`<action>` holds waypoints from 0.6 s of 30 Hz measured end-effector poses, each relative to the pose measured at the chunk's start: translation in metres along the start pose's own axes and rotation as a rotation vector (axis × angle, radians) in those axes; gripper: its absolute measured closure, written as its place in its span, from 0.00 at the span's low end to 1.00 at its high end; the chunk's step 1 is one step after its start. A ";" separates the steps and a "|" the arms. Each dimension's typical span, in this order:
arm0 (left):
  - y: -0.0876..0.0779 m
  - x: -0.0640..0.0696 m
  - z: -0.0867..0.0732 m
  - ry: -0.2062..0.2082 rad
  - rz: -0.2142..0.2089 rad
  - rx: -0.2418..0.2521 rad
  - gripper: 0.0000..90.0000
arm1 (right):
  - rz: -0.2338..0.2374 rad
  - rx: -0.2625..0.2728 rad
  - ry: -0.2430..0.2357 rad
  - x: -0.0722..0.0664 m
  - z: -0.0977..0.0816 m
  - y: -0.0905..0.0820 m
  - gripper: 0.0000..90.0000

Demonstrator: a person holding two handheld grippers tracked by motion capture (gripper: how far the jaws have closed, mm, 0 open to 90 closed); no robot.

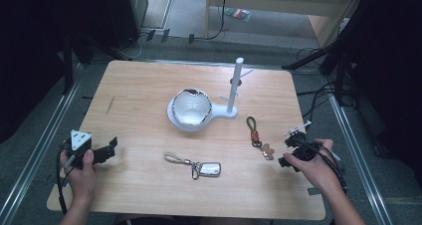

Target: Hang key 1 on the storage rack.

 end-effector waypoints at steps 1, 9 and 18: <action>0.000 0.000 0.000 0.000 0.000 0.000 0.08 | 0.011 -0.023 -0.004 0.000 0.001 0.000 0.19; 0.000 0.000 0.000 -0.002 -0.003 0.001 0.08 | 0.068 -0.098 0.008 0.005 0.015 0.002 0.17; 0.000 0.000 0.000 -0.004 -0.002 0.003 0.08 | 0.070 -0.121 0.065 0.012 0.030 0.007 0.17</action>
Point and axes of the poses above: each handheld gripper's, and its own axes: y roughly forward along the jaws, z roughly out of its top, x roughly to its right, the point moved 7 cm from there along y, roughly forward along the jaws, and after that the axes turned 13 degrees about x, right-handed, at the moved point
